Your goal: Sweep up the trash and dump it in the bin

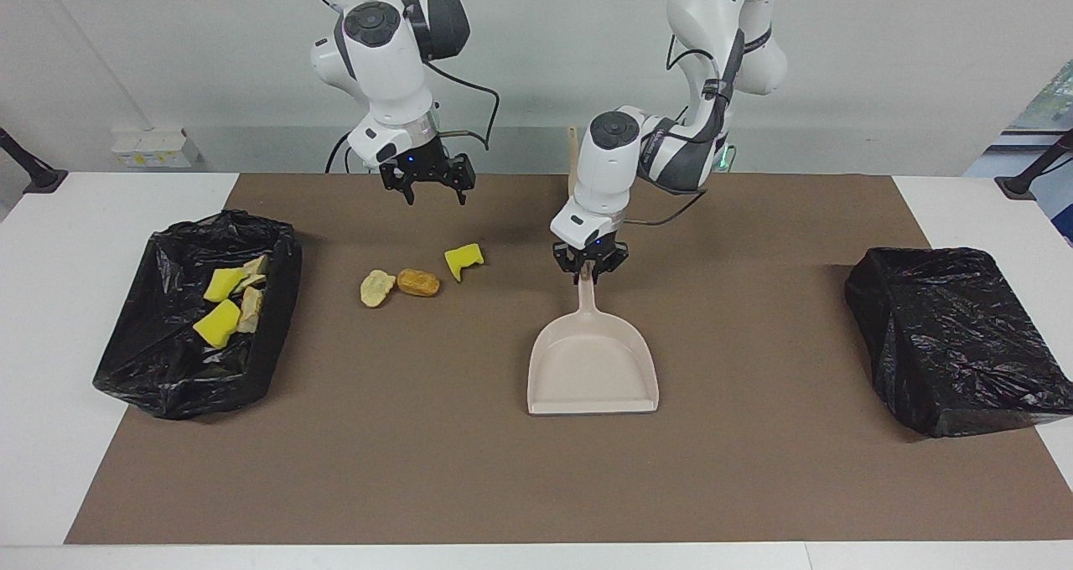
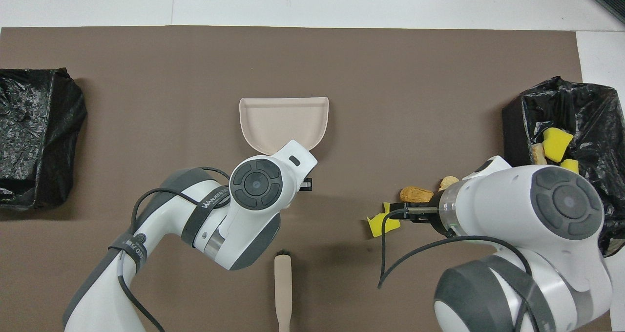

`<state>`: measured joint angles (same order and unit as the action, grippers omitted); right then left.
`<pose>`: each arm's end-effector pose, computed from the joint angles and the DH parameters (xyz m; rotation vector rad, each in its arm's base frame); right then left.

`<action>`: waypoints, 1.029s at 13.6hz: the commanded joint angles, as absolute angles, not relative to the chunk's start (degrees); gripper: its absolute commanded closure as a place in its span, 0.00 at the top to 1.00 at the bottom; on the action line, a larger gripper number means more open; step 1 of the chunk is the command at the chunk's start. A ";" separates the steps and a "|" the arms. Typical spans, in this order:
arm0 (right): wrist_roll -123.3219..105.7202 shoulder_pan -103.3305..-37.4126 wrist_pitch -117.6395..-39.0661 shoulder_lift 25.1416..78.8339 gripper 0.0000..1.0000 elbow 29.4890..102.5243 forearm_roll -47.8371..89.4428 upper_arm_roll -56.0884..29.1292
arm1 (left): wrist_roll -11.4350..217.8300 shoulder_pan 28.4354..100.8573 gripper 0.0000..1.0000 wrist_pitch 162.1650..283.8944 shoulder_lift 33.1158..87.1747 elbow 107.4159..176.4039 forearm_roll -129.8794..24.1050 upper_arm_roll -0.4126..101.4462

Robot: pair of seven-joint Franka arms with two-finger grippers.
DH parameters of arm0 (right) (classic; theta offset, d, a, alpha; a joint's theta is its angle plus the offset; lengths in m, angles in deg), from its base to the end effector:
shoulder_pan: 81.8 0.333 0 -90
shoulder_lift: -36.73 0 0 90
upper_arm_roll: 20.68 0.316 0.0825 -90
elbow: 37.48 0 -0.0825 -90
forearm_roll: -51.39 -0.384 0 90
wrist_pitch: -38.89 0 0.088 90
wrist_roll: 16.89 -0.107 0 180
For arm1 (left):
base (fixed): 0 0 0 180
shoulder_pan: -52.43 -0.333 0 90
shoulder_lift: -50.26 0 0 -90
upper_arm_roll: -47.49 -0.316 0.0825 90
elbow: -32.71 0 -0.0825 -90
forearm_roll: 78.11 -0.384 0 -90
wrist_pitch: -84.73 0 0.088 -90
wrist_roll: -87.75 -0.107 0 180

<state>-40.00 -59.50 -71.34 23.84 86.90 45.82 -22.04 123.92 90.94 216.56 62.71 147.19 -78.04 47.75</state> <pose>0.4491 0.1785 0.4869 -3.0576 0.1099 0.0866 0.4694 -0.3769 0.3599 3.0856 -0.0686 0.1030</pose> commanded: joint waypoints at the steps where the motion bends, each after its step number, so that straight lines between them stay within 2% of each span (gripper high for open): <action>1: -40.88 -57.37 -74.12 23.46 1.00 89.34 45.68 -21.91 | 120.73 90.84 0.02 216.48 61.95 147.85 -78.81 46.79; 4: -41.23 -54.74 -76.93 23.29 1.00 92.23 45.50 -21.91 | 110.39 88.83 0.00 211.94 59.15 146.89 -78.90 46.08; 7: -44.91 -51.75 -79.49 23.20 1.00 94.26 45.50 -21.91 | 92.47 83.91 0.00 203.68 54.49 147.05 -78.99 46.08; 10: -50.89 -47.97 -80.81 23.20 1.00 96.11 43.32 -21.91 | 76.47 79.16 0.00 196.56 52.11 147.41 -78.99 46.08; 12: -52.39 -44.64 -81.25 23.29 1.00 96.55 42.69 -21.91 | 64.27 75.74 0.00 193.82 50.97 147.41 -78.99 46.08; 14: -60.26 -39.37 -84.92 23.64 1.00 97.69 42.69 -21.91 | 46.97 71.70 0.00 192.40 50.79 147.32 -78.99 46.08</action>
